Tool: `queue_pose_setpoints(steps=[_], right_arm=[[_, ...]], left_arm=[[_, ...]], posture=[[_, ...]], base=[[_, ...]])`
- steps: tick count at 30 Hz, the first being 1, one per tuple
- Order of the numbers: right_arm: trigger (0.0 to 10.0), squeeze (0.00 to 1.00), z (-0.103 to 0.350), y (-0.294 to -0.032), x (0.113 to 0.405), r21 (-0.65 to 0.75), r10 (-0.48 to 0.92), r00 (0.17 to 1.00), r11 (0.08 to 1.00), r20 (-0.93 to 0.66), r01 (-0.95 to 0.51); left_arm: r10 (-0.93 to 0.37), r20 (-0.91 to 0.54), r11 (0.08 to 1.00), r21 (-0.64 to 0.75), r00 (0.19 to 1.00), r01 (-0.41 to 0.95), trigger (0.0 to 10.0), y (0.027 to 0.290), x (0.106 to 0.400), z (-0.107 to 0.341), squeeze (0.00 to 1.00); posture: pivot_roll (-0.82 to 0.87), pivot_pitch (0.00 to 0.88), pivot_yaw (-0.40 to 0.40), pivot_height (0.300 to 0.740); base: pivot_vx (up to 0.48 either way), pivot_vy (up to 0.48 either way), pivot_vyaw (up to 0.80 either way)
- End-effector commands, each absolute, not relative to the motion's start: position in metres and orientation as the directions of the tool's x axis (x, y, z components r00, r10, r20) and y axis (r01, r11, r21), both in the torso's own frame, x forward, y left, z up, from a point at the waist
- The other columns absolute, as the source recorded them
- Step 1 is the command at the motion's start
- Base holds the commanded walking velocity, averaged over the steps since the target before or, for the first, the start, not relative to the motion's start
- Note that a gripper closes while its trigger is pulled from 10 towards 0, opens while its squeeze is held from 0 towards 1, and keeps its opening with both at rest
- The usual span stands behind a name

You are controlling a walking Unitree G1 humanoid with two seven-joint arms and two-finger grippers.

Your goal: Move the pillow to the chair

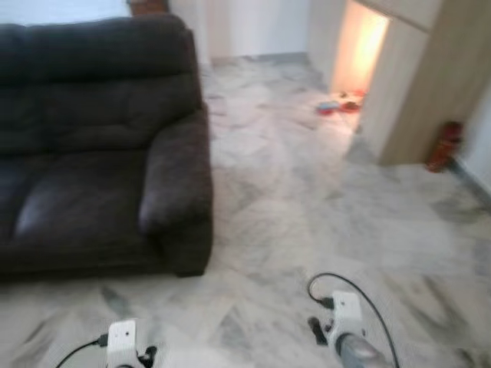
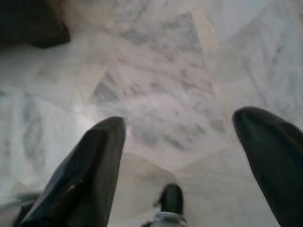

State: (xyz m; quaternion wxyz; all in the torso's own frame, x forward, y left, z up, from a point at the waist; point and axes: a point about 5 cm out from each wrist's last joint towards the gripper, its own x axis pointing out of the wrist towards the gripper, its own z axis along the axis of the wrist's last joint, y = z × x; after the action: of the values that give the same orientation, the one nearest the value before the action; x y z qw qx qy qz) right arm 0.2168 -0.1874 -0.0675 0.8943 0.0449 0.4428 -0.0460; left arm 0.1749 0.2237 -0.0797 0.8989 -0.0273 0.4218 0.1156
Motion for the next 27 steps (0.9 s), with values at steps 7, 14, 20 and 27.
queue_pose_setpoints(steps=[7, 14, 20, 27], right_arm=[[10.0, 0.0, -0.068, -0.18, 0.217, 0.087, -0.018, 0.586, 0.985, -0.81, 0.151], [10.0, 0.0, -0.069, -0.18, 0.216, 0.051, -0.004, 0.554, 0.995, -0.833, 0.084], [10.0, 0.0, -0.07, -0.181, 0.215, 0.017, -0.019, 0.525, 0.998, -0.851, 0.065], [10.0, 0.0, -0.072, -0.182, 0.212, -0.015, -0.055, 0.49, 0.996, -0.87, 0.084]], left_arm=[[0.191, -0.752, 0.973, 0.058, 0.631, -0.224, 10.0, 0.227, 0.18, -0.076, 0.0], [0.188, -0.736, 0.98, 0.094, 0.65, -0.177, 10.0, 0.229, 0.182, -0.074, 0.0], [0.202, -0.706, 0.978, 0.113, 0.679, -0.173, 10.0, 0.23, 0.184, -0.072, 0.0], [0.204, -0.618, 0.979, 0.138, 0.759, -0.15, 10.0, 0.231, 0.19, -0.064, 0.0]], posture=[[0.0, 0.015, 0.009, 0.74], [0.0, 0.02, 0.014, 0.74], [0.0, 0.019, 0.015, 0.74], [-0.02, 0.024, 0.022, 0.74]], base=[[0.0, 0.0, 0.0], [0.0, 0.0, 0.0], [0.0, 0.0, 0.0], [0.0, 0.0, 0.0]])
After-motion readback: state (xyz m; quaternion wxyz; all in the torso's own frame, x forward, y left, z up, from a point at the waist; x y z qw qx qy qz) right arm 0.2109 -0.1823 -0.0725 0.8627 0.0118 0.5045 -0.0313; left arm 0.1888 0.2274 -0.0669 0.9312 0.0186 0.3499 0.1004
